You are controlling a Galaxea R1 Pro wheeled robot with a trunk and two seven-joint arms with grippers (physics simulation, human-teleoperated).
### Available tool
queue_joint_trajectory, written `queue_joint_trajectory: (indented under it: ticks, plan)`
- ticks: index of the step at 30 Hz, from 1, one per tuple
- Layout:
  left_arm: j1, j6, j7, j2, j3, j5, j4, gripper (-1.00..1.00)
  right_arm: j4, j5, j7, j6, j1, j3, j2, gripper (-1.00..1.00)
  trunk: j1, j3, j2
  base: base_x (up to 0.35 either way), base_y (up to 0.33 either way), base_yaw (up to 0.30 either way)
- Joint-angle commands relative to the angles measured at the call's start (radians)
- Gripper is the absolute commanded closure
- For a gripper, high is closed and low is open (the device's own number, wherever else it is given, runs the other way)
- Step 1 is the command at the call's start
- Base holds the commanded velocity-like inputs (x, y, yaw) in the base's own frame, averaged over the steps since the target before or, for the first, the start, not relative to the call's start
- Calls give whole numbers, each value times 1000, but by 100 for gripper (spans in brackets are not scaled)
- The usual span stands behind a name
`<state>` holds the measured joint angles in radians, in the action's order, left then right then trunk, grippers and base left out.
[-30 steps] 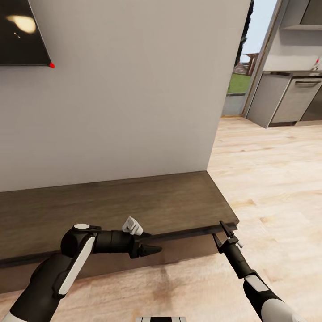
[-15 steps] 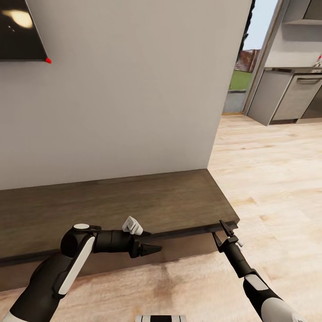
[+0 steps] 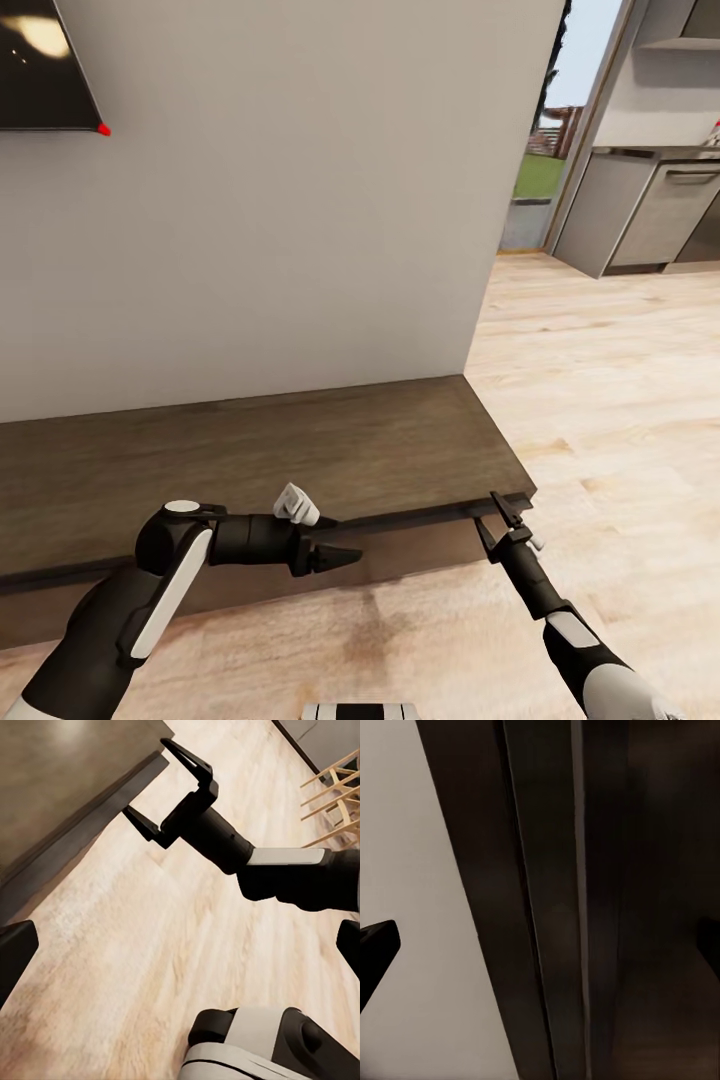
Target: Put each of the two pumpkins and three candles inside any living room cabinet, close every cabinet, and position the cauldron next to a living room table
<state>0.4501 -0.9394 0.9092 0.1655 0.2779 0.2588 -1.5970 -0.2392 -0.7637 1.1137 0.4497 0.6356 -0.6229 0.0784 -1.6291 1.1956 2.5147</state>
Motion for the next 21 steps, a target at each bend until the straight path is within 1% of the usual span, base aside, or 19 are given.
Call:
queue_joint_trajectory:
  ticks: [1,5,13,21]
  plan:
    - [1,-4,1,1,1,2,0,-100,1,-2,-2,4,7,8,0,-100,0,1,0,-72,0,0]
    - [1,-4,1,1,1,2,0,-100,1,-2,-2,4,7,8,0,-100,0,1,0,-112,0,0]
    - [1,-3,1,0,1,2,0,-100,1,-2,-2,4,7,8,0,-100,0,1,0,-23,0,0]
    - [1,-3,1,0,1,2,0,-100,1,-2,-2,4,7,8,0,-100,0,1,0,-72,0,0]
